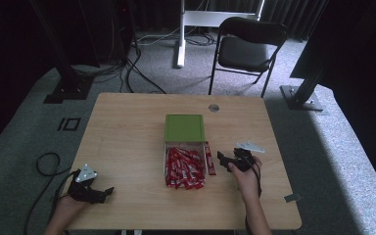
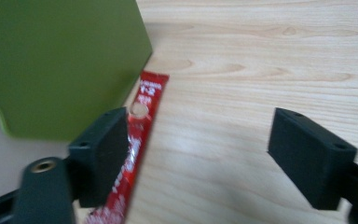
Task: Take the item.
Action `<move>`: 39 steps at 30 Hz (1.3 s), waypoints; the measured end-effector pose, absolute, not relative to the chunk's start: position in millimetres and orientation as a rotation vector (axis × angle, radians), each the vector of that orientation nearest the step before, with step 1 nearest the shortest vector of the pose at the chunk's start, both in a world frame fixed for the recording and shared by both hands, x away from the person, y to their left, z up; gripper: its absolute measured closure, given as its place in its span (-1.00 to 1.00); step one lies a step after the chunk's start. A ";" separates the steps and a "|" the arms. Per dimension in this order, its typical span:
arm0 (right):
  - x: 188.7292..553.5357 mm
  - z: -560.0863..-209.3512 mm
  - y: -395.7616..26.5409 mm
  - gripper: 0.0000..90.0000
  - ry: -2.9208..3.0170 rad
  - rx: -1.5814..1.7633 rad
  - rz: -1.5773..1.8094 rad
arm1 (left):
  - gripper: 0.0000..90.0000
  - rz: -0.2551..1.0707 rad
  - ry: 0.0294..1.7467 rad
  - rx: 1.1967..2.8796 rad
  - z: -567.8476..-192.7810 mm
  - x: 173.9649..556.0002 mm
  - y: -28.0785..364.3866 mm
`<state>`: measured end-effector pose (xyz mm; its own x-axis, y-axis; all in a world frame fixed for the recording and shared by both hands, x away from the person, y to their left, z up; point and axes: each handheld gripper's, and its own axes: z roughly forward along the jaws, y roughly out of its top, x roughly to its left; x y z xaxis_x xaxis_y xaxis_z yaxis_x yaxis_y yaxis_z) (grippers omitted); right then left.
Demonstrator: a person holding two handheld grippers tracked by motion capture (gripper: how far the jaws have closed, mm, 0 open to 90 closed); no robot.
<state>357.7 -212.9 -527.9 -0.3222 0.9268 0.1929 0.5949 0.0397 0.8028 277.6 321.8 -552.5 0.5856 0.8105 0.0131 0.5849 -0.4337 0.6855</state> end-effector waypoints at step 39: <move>286.6 -550.7 -299.5 -0.71 2.154 1.382 0.988 | -0.97 0.456 1.101 2.173 -552.5 277.8 321.9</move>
<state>286.6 -299.5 -550.7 -0.4340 0.8998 0.0445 0.6205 0.2628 0.7389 277.8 321.9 -552.5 0.5864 0.8099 0.0148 0.5835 -0.4350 0.6858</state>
